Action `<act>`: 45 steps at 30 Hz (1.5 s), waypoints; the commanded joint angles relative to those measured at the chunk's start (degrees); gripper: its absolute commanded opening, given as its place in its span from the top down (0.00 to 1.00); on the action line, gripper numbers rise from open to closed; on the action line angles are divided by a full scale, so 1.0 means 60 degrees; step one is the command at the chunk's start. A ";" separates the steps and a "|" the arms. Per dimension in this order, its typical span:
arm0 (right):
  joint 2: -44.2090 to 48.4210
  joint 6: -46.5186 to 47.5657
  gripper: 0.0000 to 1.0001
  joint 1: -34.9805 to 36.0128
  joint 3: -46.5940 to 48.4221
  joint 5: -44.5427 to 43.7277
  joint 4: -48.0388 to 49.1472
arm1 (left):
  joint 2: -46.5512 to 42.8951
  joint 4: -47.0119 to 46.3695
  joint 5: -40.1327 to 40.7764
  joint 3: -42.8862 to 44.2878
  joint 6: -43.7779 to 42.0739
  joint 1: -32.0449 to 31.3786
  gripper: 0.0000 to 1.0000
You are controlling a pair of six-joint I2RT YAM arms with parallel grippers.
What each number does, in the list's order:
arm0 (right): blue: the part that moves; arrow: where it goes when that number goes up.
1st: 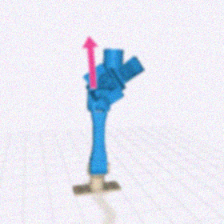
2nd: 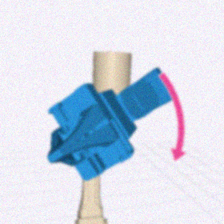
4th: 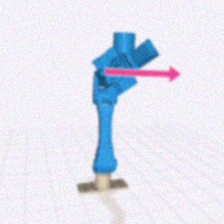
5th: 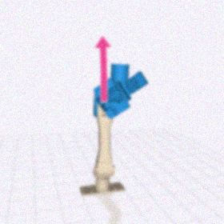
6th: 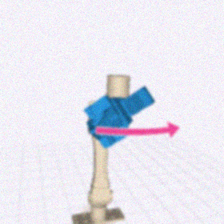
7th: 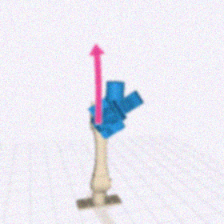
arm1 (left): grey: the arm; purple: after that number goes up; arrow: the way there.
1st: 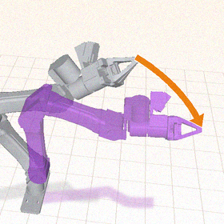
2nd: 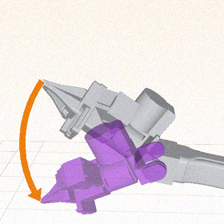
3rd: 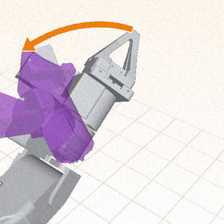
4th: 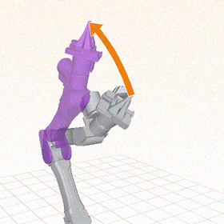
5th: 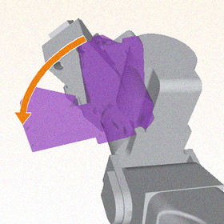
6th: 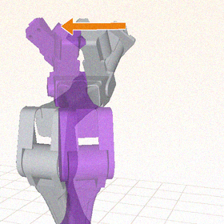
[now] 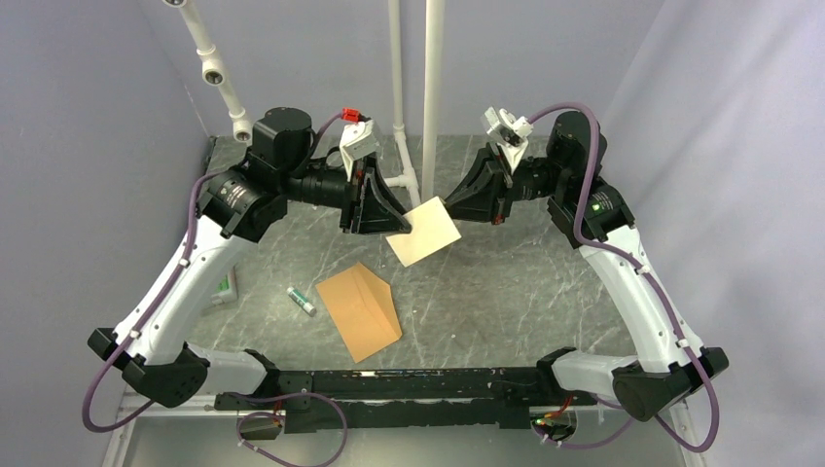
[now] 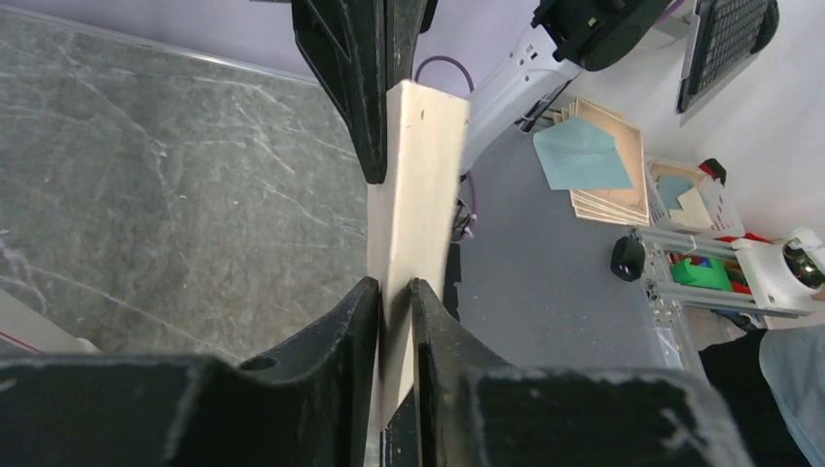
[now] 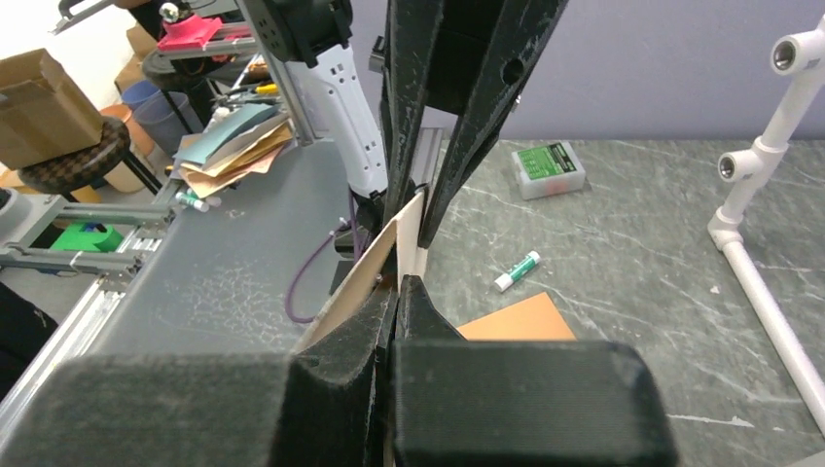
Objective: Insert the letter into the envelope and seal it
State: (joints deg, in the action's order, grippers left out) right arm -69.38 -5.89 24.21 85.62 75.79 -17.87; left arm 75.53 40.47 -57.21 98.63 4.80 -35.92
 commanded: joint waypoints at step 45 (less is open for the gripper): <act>0.0575 -0.9165 0.63 0.0534 -0.2444 -0.5093 1.0300 | -0.1476 -0.9119 0.2841 -0.3095 0.4755 -0.0002 0.97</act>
State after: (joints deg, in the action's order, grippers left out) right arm -65.36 -56.75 26.24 70.52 45.28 36.16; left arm 67.13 -8.86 -42.50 80.58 31.16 -35.92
